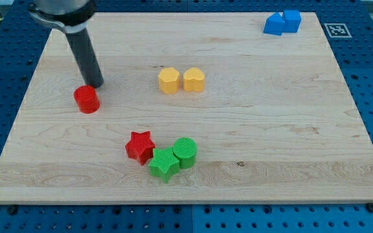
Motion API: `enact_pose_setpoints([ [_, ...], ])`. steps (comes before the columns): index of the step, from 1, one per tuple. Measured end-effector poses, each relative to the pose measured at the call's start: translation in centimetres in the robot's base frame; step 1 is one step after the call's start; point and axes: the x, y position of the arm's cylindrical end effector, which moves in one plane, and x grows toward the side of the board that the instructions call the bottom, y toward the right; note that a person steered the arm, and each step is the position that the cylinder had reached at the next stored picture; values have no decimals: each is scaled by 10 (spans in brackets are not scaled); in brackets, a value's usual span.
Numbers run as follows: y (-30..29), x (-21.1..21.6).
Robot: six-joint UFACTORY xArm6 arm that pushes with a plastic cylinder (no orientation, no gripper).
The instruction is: Add the red circle into the group of blocks
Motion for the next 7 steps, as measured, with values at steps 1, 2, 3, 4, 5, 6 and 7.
enact_pose_setpoints([
  [1,-36,1],
  [2,-20,33],
  [3,31,62],
  [4,87,71],
  [5,91,71],
  [6,58,72],
  [7,58,83],
])
